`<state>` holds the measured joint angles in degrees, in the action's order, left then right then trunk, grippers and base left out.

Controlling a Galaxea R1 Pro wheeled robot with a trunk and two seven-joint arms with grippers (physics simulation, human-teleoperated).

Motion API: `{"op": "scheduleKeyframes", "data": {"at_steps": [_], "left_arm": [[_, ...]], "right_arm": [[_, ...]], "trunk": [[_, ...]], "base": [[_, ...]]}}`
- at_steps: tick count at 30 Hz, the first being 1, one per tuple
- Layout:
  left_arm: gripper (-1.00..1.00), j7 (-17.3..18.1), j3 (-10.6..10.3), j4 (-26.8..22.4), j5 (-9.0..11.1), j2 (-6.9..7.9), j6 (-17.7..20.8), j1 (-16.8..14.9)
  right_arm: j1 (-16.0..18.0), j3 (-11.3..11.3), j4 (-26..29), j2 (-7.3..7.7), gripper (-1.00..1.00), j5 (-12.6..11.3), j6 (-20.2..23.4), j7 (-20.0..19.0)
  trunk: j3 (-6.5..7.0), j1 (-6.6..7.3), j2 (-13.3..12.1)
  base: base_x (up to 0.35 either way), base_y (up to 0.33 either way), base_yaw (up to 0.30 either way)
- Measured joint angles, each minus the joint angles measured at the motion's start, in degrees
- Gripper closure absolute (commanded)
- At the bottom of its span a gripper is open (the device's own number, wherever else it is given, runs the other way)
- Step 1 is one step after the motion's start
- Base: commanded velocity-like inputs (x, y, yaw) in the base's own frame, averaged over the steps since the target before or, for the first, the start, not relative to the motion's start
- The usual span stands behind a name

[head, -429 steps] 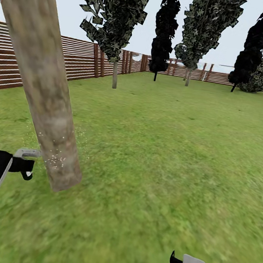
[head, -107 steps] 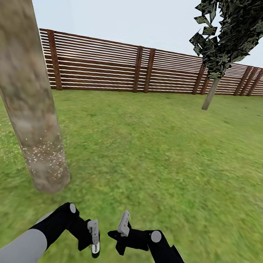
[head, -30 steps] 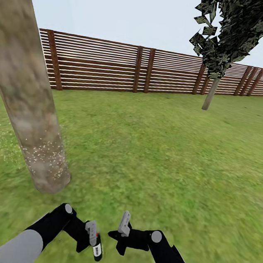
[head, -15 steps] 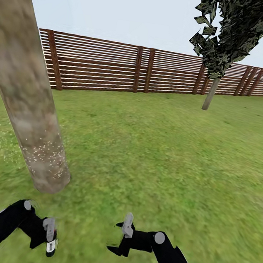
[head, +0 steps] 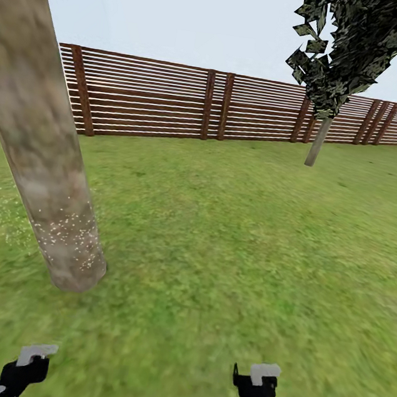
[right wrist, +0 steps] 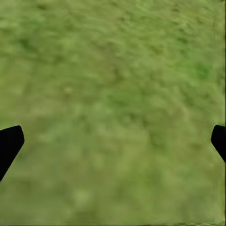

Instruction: In the garden, pick up the pesticide atomizer on the floor and spray pesticide onto both trees until each tree trunk is fully covered.

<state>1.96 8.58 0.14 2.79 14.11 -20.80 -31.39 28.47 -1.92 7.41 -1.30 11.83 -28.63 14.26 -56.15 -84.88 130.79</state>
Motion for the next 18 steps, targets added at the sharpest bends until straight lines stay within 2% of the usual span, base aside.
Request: {"op": "scheduleKeyframes", "data": {"at_steps": [1,2,3,4,7,11,14,18], "left_arm": [[1.00,-3.3,0.5,0.1,3.5,-0.11,-2.0,1.3],[1.00,-5.0,0.1,0.1,4.9,-0.15,-2.8,2.1],[1.00,-6.9,0.0,0.2,6.5,-0.18,-4.1,3.4],[1.00,-8.0,-0.1,0.3,7.1,-0.24,-5.4,4.4],[1.00,-8.9,-0.4,0.5,7.6,-0.34,-7.7,6.4],[1.00,-9.0,-0.5,0.8,7.5,-0.73,-8.0,7.2],[1.00,-9.0,-0.7,0.8,7.0,-1.81,-8.0,7.5],[1.00,-8.8,-0.6,0.8,7.1,-2.15,-8.0,7.6]], "right_arm": [[-0.4,0.0,-0.1,-0.51,-1.00,-1.8,-1.2,2.1],[-0.7,0.0,-0.1,-0.65,-1.00,-2.8,-2.2,3.2],[-1.6,0.1,-0.1,-0.71,-1.00,-4.2,-5.1,4.7],[-2.4,0.1,-0.1,-0.60,-1.00,-5.0,-7.7,5.5],[-3.6,-0.1,-0.2,-0.47,-1.00,-5.5,-10.8,6.1],[-4.9,-0.1,-5.1,-0.65,-1.00,-5.6,-11.1,6.1],[-6.3,-0.1,-5.8,-0.72,-1.00,-5.6,-11.1,6.1],[-8.1,-0.2,-5.9,-0.71,-1.00,-5.6,-11.1,6.1]], "trunk": [[0.00,0.00,0.0],[0.00,0.00,0.0],[0.00,0.00,0.0],[0.00,0.00,0.0],[0.01,0.00,0.0],[0.01,0.00,0.0],[0.01,0.00,0.0],[0.01,0.00,0.0]], "base": [[0.000,0.000,0.000],[0.000,0.000,0.000],[0.000,0.000,0.000],[0.000,0.000,0.000],[0.000,0.000,0.000],[0.000,0.000,0.000],[0.000,0.000,0.000],[0.000,0.000,0.000]]}}
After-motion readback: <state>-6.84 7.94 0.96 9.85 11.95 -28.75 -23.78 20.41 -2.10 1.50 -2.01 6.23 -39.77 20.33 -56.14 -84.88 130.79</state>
